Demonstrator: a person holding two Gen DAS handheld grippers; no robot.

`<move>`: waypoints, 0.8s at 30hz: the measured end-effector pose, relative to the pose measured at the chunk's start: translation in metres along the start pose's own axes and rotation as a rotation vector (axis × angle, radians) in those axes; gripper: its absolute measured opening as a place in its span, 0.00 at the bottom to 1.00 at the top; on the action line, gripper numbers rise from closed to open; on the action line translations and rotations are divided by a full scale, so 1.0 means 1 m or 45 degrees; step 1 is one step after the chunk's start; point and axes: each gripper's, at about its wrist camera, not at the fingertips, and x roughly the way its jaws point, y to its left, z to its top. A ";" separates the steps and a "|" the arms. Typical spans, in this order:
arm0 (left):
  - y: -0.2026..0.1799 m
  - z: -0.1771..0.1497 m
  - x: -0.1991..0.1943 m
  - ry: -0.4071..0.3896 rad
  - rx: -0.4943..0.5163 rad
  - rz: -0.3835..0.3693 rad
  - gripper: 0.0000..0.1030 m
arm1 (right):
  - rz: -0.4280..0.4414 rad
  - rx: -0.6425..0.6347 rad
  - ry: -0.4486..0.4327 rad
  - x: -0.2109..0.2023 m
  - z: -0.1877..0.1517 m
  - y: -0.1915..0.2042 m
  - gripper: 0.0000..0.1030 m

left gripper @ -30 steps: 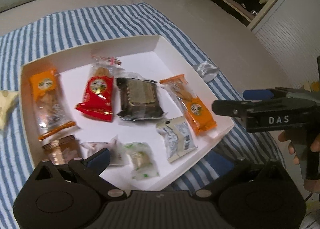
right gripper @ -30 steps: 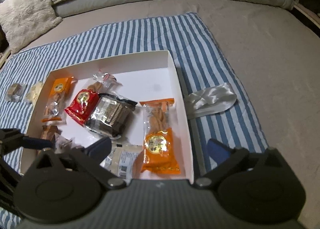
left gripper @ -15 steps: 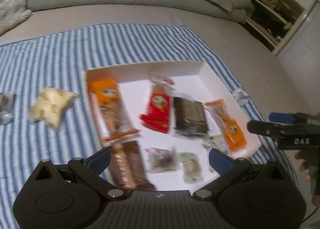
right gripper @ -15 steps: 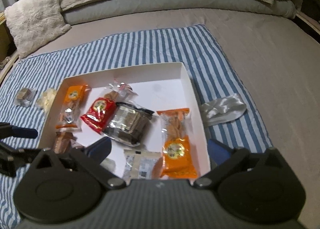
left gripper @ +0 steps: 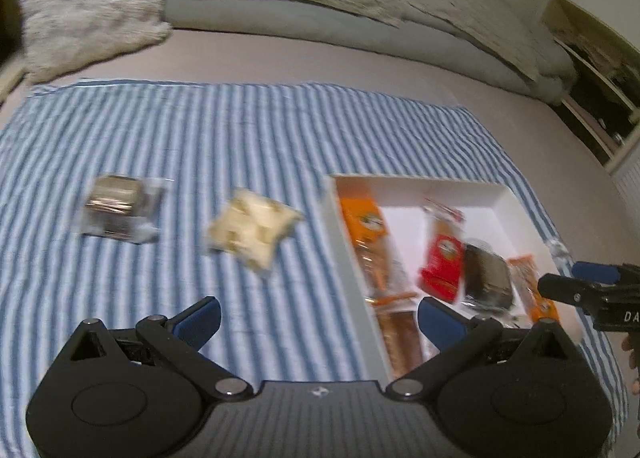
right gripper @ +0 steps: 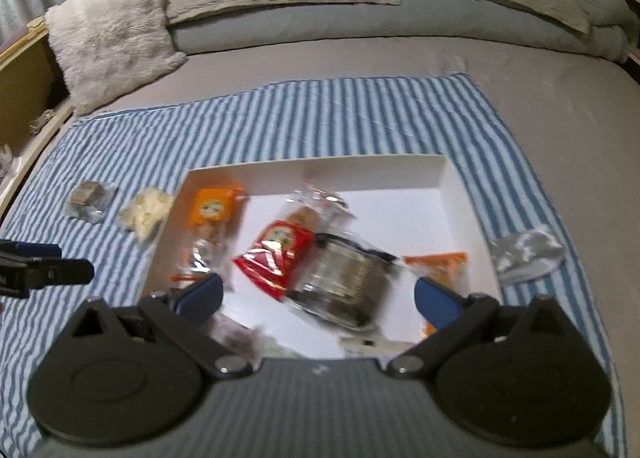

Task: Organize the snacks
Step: 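Move both tools toward the foil cake pack and cream pastry bag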

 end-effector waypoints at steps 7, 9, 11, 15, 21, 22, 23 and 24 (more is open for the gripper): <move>0.040 0.001 -0.018 -0.064 -0.067 0.070 1.00 | 0.073 -0.044 -0.024 0.012 0.012 0.041 1.00; 0.051 0.001 -0.022 -0.079 -0.083 0.090 1.00 | 0.097 -0.054 -0.026 0.017 0.016 0.053 1.00; 0.060 0.000 -0.025 -0.096 -0.098 0.105 1.00 | 0.119 -0.063 -0.030 0.021 0.019 0.065 1.00; 0.079 0.002 -0.029 -0.129 -0.131 0.145 1.00 | 0.158 -0.098 -0.040 0.029 0.024 0.089 1.00; 0.112 0.002 -0.026 -0.167 -0.175 0.217 1.00 | 0.220 -0.181 -0.066 0.044 0.030 0.124 1.00; 0.117 0.002 -0.024 -0.172 -0.183 0.228 1.00 | 0.232 -0.198 -0.072 0.046 0.030 0.128 1.00; 0.122 0.003 -0.023 -0.178 -0.188 0.238 1.00 | 0.246 -0.218 -0.080 0.049 0.030 0.133 1.00; 0.126 0.003 -0.020 -0.186 -0.194 0.246 1.00 | 0.255 -0.231 -0.089 0.052 0.032 0.138 1.00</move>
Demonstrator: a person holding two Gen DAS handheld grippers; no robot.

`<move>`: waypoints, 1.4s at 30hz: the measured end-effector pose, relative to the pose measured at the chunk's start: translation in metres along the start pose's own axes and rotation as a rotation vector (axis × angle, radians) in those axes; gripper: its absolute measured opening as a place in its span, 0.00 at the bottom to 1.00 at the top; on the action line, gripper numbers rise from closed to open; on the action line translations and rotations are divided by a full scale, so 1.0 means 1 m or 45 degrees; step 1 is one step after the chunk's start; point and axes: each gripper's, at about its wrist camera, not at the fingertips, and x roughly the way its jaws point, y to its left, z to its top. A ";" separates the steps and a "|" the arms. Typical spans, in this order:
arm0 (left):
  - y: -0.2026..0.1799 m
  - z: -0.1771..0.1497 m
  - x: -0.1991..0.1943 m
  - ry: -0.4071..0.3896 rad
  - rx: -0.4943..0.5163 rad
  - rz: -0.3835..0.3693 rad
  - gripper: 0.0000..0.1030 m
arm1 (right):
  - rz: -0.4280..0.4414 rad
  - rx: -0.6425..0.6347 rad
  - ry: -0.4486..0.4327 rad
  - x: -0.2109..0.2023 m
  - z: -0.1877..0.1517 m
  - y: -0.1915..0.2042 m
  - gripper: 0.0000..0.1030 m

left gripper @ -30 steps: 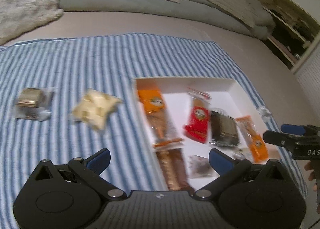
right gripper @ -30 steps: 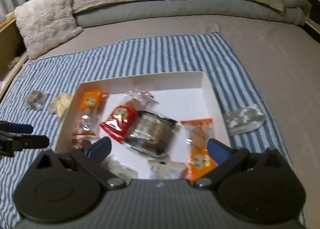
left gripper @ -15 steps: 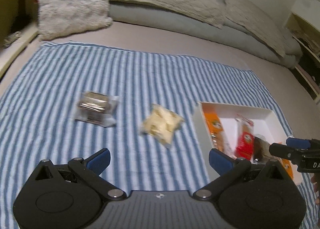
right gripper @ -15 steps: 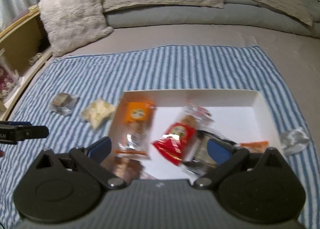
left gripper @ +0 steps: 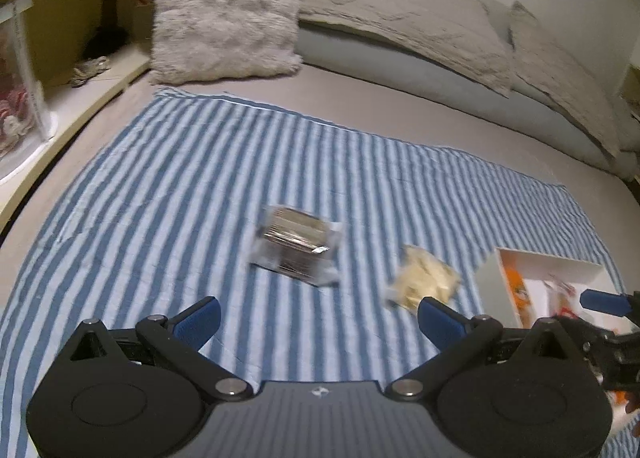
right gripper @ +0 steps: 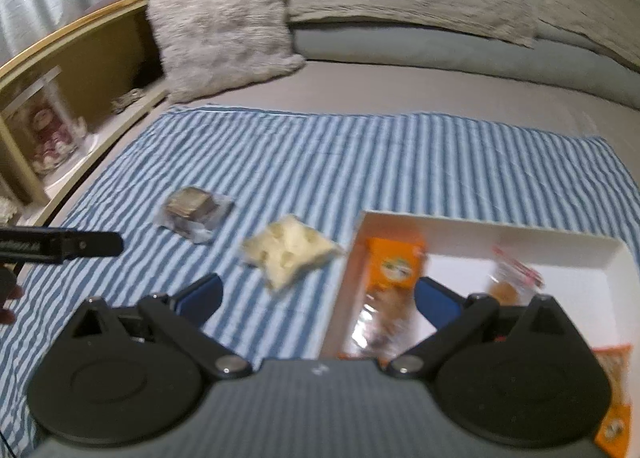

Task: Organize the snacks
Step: 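Move both tools toward the foil cake pack and cream pastry bag, then grasp the cream pastry bag with the right tool while the left tool grasps the foil cake pack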

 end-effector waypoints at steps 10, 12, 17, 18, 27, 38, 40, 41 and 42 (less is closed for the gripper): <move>0.032 0.010 0.041 -0.050 -0.201 0.022 1.00 | 0.038 -0.232 -0.035 0.052 0.006 0.036 1.00; 0.034 0.014 0.050 -0.066 -0.220 0.026 1.00 | 0.051 -0.252 -0.021 0.062 0.007 0.041 1.00; 0.035 0.021 0.070 -0.124 -0.214 0.002 1.00 | 0.021 -0.385 -0.010 0.090 0.010 0.056 1.00; 0.035 0.022 0.074 -0.124 -0.204 0.006 1.00 | 0.005 -0.413 0.003 0.096 0.010 0.059 1.00; 0.041 0.032 0.111 -0.092 -0.157 -0.026 1.00 | 0.030 -0.496 0.105 0.134 0.025 0.056 1.00; 0.032 0.040 0.143 -0.018 -0.068 -0.086 1.00 | 0.170 -0.404 0.253 0.164 0.041 0.042 1.00; 0.033 0.039 0.146 -0.013 -0.091 -0.106 1.00 | 0.208 -0.463 0.320 0.171 0.042 0.048 1.00; 0.033 0.039 0.146 -0.015 -0.088 -0.110 1.00 | 0.211 -0.501 0.350 0.170 0.040 0.052 1.00; 0.031 0.039 0.146 -0.015 -0.081 -0.109 1.00 | 0.214 -0.537 0.371 0.169 0.039 0.055 1.00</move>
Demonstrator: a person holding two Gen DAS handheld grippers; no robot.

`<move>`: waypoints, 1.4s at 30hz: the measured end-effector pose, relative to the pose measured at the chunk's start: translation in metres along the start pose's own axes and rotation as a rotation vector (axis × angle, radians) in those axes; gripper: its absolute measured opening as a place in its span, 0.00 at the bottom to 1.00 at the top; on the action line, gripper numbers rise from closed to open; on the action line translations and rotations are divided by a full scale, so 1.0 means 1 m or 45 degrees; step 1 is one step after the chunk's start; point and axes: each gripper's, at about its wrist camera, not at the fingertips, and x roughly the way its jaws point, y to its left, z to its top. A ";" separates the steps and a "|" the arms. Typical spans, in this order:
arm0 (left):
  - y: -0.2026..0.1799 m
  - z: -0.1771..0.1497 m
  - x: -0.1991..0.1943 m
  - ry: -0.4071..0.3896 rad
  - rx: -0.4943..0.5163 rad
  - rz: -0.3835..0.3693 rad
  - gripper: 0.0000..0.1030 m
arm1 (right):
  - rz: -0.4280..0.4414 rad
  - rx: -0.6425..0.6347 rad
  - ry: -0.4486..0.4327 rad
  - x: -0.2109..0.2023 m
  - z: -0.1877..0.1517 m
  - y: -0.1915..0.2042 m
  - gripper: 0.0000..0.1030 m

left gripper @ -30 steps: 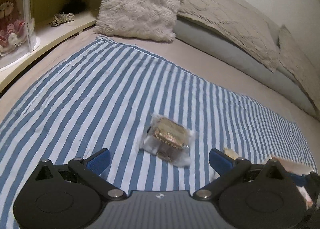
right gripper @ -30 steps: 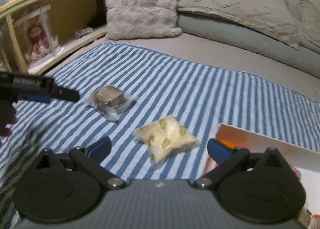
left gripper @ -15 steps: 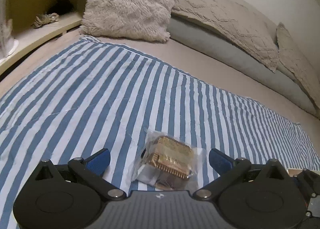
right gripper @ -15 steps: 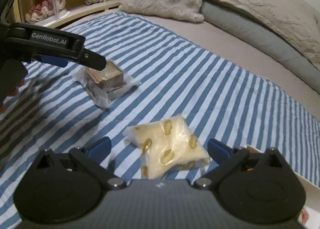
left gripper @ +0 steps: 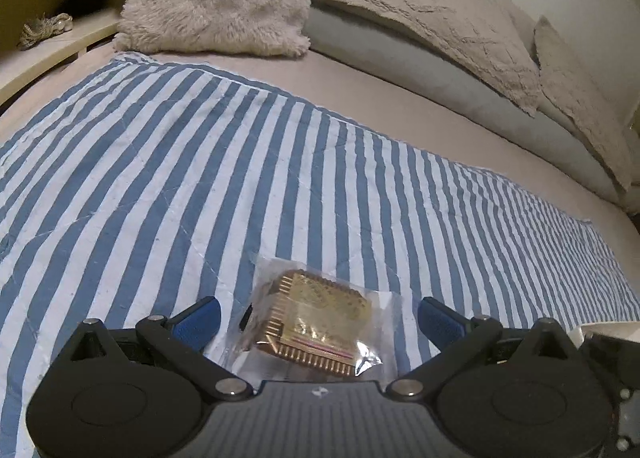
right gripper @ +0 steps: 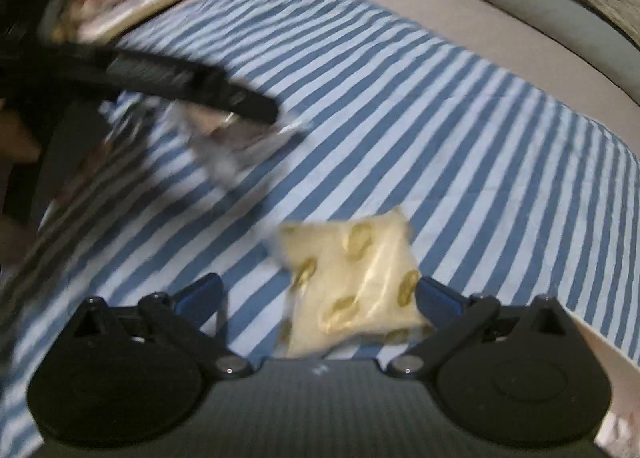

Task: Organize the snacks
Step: 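Grasp the cream pastry bag with the right tool while the left tool grasps the foil cake pack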

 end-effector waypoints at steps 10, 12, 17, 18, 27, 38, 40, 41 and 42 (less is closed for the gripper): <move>-0.013 -0.003 0.002 0.029 0.099 0.007 1.00 | 0.125 0.076 -0.008 -0.017 0.001 -0.007 0.99; -0.013 -0.004 0.002 0.035 0.098 0.014 1.00 | 0.060 0.162 -0.023 -0.017 0.001 -0.009 0.97; -0.013 -0.002 0.001 0.008 0.129 0.117 1.00 | -0.082 0.176 -0.047 -0.013 0.001 -0.003 0.87; -0.014 -0.001 0.000 0.000 0.141 0.149 1.00 | -0.102 0.163 -0.046 -0.011 0.001 -0.002 0.87; -0.029 -0.003 0.008 0.085 0.195 0.125 0.85 | -0.106 0.055 -0.051 -0.008 -0.002 0.030 0.62; -0.038 -0.006 -0.002 0.107 0.147 0.168 0.63 | -0.083 0.139 -0.066 -0.029 -0.012 0.031 0.44; -0.041 -0.006 -0.008 0.101 0.125 0.153 0.63 | -0.077 0.165 -0.073 -0.036 -0.015 0.029 0.44; -0.043 -0.005 -0.012 0.095 0.125 0.148 0.63 | -0.077 0.175 -0.078 -0.041 -0.017 0.029 0.44; -0.047 -0.005 -0.018 0.083 0.127 0.143 0.62 | -0.077 0.185 -0.082 -0.044 -0.019 0.029 0.43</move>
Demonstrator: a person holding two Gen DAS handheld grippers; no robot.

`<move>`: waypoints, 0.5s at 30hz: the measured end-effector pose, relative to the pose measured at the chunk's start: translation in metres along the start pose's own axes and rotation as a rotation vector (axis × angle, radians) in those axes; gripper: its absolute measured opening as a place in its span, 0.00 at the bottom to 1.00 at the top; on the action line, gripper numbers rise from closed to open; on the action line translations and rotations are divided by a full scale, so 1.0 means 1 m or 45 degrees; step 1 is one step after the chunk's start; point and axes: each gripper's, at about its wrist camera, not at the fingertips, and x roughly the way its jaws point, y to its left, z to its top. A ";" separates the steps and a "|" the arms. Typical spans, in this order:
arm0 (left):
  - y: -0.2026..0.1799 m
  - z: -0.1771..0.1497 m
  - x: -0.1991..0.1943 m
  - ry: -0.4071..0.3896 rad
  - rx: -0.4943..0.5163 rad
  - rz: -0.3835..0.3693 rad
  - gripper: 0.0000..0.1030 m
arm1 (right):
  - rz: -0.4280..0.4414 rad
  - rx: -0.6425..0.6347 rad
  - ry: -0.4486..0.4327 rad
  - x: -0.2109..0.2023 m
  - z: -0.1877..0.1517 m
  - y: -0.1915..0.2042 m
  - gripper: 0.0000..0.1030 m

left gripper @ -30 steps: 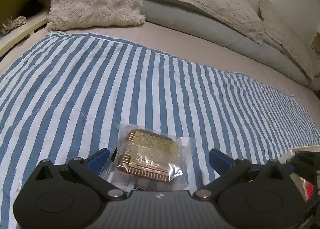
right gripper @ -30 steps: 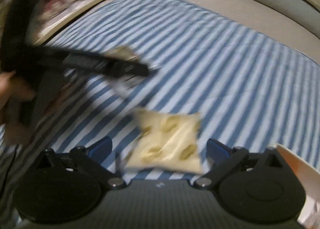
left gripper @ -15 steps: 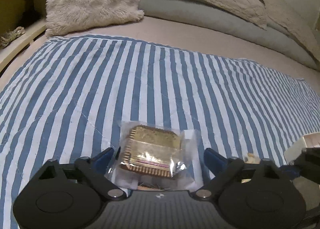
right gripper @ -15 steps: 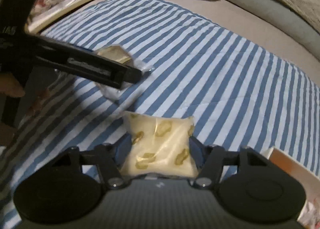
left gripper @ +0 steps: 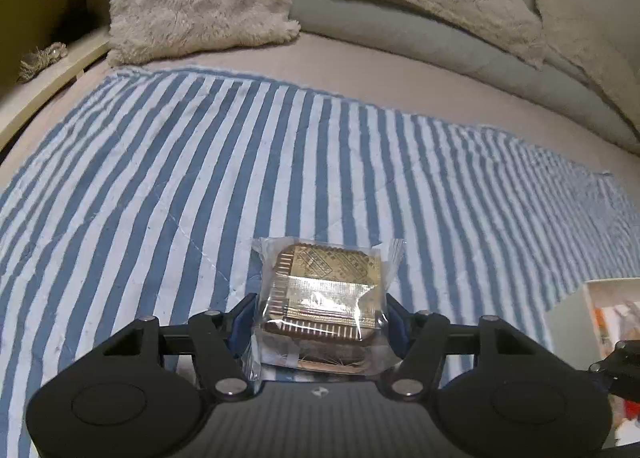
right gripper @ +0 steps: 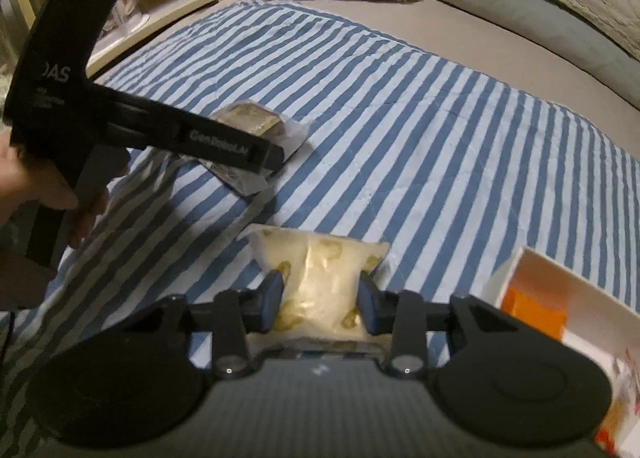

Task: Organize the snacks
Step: 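Grasp the cream pastry bag with the right tool while the left tool grasps the foil cake pack, then carry both held packs over the white box and open both tools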

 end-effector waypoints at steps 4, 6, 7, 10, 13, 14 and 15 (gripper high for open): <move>-0.009 0.002 -0.026 -0.057 -0.010 -0.045 0.62 | 0.009 0.039 -0.032 -0.020 -0.006 -0.002 0.42; -0.014 0.003 -0.039 -0.083 -0.006 -0.058 0.62 | 0.012 0.051 -0.059 -0.031 -0.008 -0.002 0.42; -0.016 0.004 -0.047 -0.099 -0.006 -0.068 0.62 | 0.012 0.058 -0.077 -0.038 -0.010 -0.003 0.42; -0.024 0.003 -0.064 -0.128 -0.009 -0.100 0.62 | 0.006 0.085 -0.130 -0.058 -0.014 -0.008 0.42; -0.034 0.003 -0.079 -0.157 -0.002 -0.134 0.62 | -0.007 0.120 -0.176 -0.078 -0.019 -0.014 0.42; -0.037 0.003 -0.083 -0.166 -0.002 -0.145 0.62 | -0.006 0.132 -0.192 -0.084 -0.021 -0.018 0.42; -0.040 0.003 -0.087 -0.176 -0.002 -0.157 0.62 | -0.009 0.145 -0.206 -0.088 -0.023 -0.020 0.42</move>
